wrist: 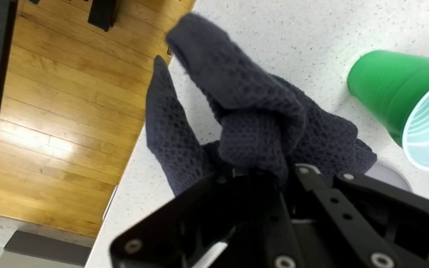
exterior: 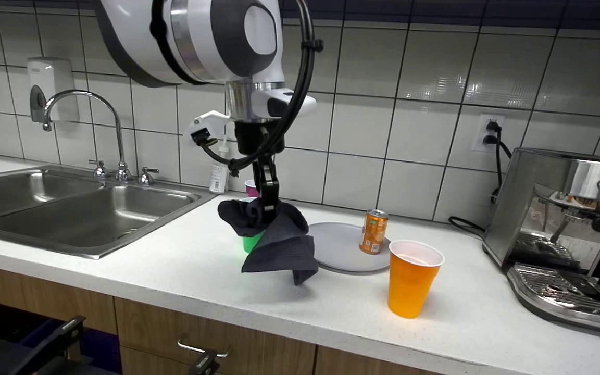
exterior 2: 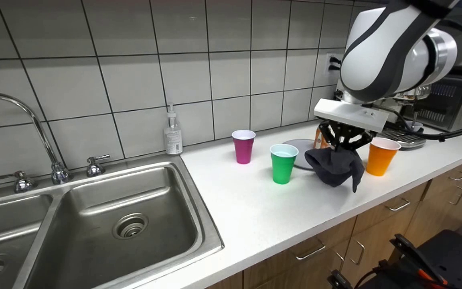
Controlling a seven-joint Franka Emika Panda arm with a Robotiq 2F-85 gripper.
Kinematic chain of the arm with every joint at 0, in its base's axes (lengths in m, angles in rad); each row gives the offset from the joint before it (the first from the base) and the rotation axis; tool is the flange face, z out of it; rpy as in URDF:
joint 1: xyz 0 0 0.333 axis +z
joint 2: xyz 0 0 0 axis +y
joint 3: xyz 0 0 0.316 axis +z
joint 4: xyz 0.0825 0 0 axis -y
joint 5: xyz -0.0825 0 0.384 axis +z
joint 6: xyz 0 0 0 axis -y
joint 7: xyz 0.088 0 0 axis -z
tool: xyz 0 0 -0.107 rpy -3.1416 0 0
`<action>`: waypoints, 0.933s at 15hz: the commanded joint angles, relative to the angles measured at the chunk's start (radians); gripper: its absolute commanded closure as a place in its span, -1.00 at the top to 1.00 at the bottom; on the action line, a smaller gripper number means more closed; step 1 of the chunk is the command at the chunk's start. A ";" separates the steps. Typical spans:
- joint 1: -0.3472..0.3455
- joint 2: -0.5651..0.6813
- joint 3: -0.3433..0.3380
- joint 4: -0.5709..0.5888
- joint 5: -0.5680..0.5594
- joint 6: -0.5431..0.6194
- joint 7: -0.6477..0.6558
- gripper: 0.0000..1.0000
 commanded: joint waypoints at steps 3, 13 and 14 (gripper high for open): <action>-0.043 0.023 0.028 -0.002 0.000 -0.012 0.023 -0.96; -0.026 0.112 0.008 0.034 -0.004 -0.009 0.014 -0.96; -0.023 0.122 0.006 0.039 -0.002 -0.007 0.013 -0.96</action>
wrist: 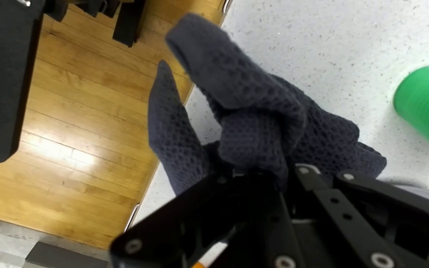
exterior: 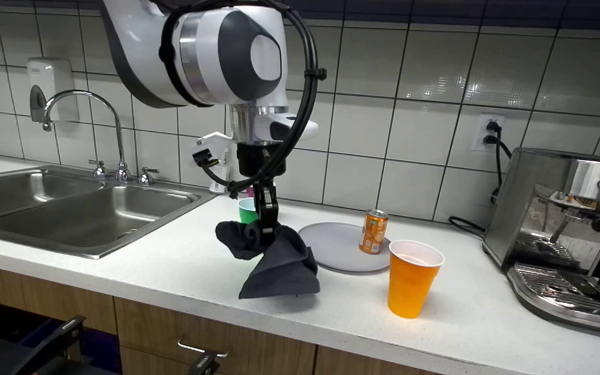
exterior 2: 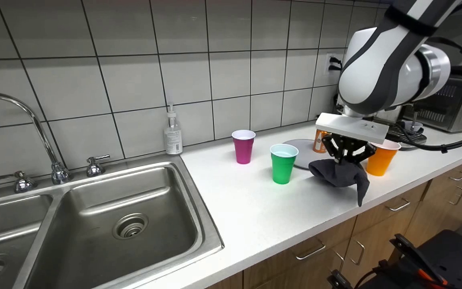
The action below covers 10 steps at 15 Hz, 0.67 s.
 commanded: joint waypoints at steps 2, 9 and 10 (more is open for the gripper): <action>0.000 0.053 0.003 0.044 -0.002 -0.006 0.015 -0.96; 0.037 0.144 -0.014 0.111 0.010 -0.001 0.009 -0.96; 0.044 0.158 -0.018 0.121 0.009 -0.001 0.008 -0.96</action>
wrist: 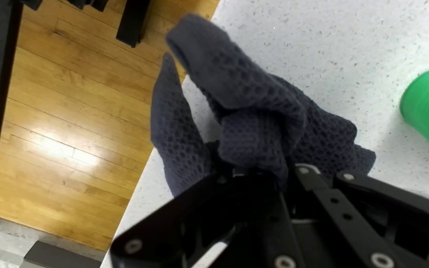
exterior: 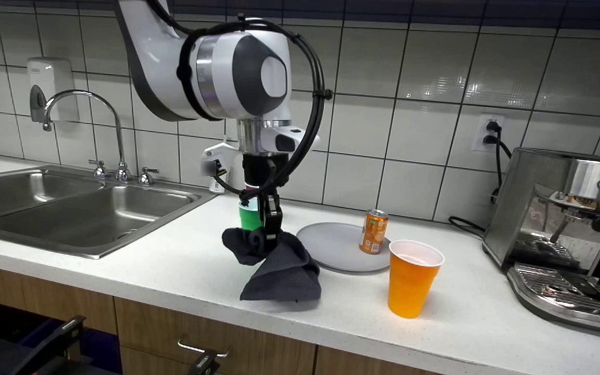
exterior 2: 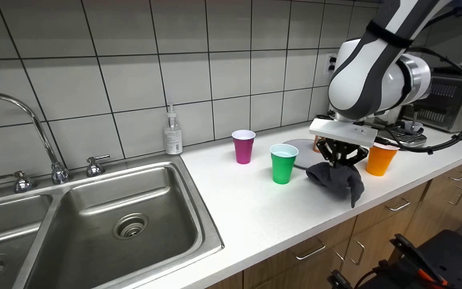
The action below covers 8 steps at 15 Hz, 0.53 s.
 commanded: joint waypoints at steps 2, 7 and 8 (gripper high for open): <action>0.039 0.078 -0.021 0.065 0.015 0.000 0.007 -0.96; 0.072 0.142 -0.054 0.106 0.028 0.006 -0.003 -0.96; 0.078 0.155 -0.060 0.113 0.035 0.007 -0.006 -0.96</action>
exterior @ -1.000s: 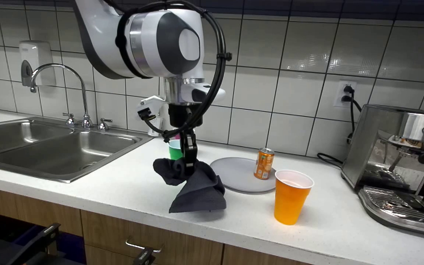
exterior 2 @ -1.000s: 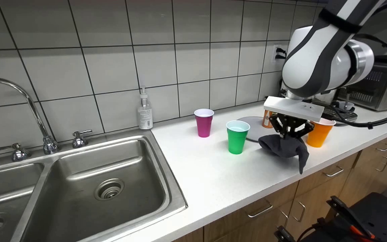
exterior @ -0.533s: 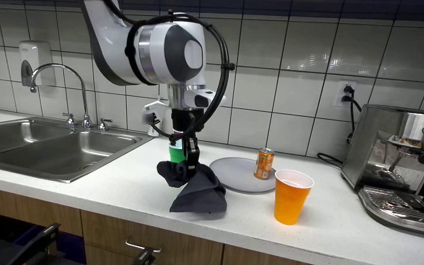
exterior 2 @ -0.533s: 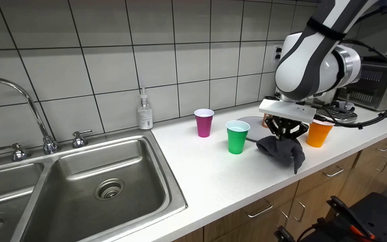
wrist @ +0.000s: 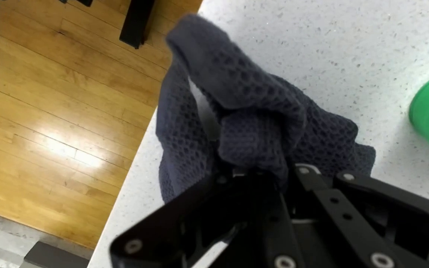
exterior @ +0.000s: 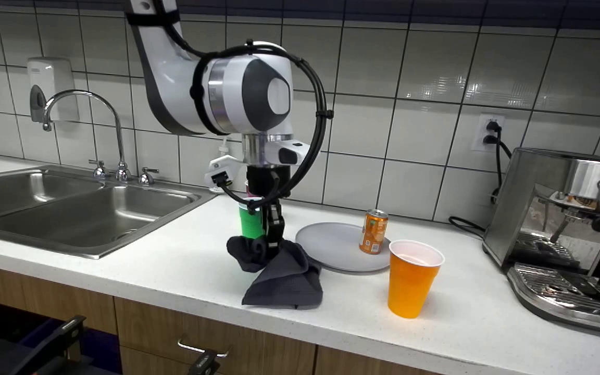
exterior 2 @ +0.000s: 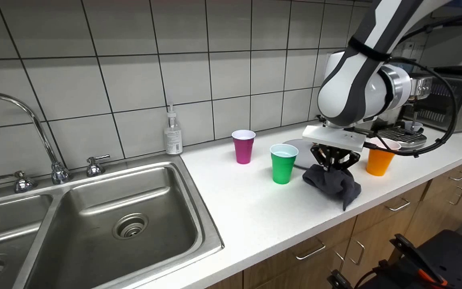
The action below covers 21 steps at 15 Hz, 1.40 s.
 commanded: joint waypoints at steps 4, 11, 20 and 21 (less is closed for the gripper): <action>0.052 0.088 -0.050 0.067 0.046 0.010 -0.010 -0.96; 0.090 0.155 -0.069 0.113 0.094 0.019 -0.013 -0.96; 0.115 0.150 -0.107 0.125 0.118 0.019 -0.013 0.72; 0.118 0.146 -0.113 0.125 0.115 0.018 -0.011 0.89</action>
